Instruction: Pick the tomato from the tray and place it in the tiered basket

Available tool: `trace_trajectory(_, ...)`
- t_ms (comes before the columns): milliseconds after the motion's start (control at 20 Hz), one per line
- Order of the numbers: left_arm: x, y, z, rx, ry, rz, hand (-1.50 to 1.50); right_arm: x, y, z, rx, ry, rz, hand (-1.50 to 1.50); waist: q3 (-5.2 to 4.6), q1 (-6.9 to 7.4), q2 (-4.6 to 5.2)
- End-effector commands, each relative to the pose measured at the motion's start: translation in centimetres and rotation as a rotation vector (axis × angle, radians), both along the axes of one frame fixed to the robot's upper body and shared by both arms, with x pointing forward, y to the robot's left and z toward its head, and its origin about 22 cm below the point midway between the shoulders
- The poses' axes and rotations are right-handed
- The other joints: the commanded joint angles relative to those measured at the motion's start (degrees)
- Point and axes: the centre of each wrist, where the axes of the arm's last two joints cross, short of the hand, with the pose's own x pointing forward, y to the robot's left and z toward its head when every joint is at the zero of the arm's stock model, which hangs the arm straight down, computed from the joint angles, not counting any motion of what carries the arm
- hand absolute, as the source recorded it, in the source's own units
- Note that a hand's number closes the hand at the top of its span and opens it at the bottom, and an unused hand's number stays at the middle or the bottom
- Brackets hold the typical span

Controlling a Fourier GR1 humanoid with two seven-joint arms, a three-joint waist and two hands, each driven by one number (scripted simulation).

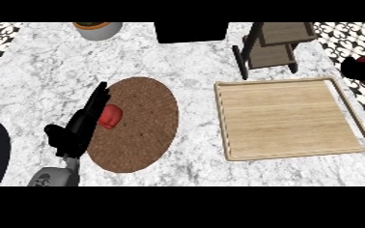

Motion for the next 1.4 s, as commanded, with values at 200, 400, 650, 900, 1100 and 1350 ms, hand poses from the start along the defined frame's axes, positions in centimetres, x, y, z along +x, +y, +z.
trace_trajectory(200, -0.4, -0.6, -0.8, 0.010, 0.021, -0.046, 0.00, -1.8, 3.0, 9.6, 0.034, -0.114, -0.209, 1.50, -0.13, 3.31, 1.40)
trace_trajectory(400, 0.0, -2.7, -0.3, 0.010, 0.009, -0.088, 0.00, -1.6, 3.8, 14.0, 0.034, -0.175, -0.241, 1.50, 0.05, 4.82, 1.75)
trace_trajectory(650, 1.3, -2.9, 0.8, 0.001, 0.004, -0.101, 0.00, 0.9, 3.1, 18.6, 0.064, -0.151, -0.272, 1.50, 0.11, 6.17, 2.51)
trace_trajectory(900, 1.7, -3.1, 0.8, -0.013, -0.022, -0.111, 0.00, 2.9, 1.1, 22.8, 0.127, -0.164, -0.287, 1.50, 0.23, 6.84, 3.05)
trace_trajectory(1100, 1.0, -3.0, 1.1, 0.017, -0.027, -0.138, 0.00, 5.7, 0.2, 23.3, 0.136, -0.092, -0.274, 1.50, 0.37, 7.70, 3.19)
trace_trajectory(1350, 0.9, -3.9, 0.6, -0.010, -0.030, -0.117, 0.00, 8.3, -2.4, 23.3, 0.187, -0.070, -0.250, 1.50, 0.44, 7.81, 3.61)
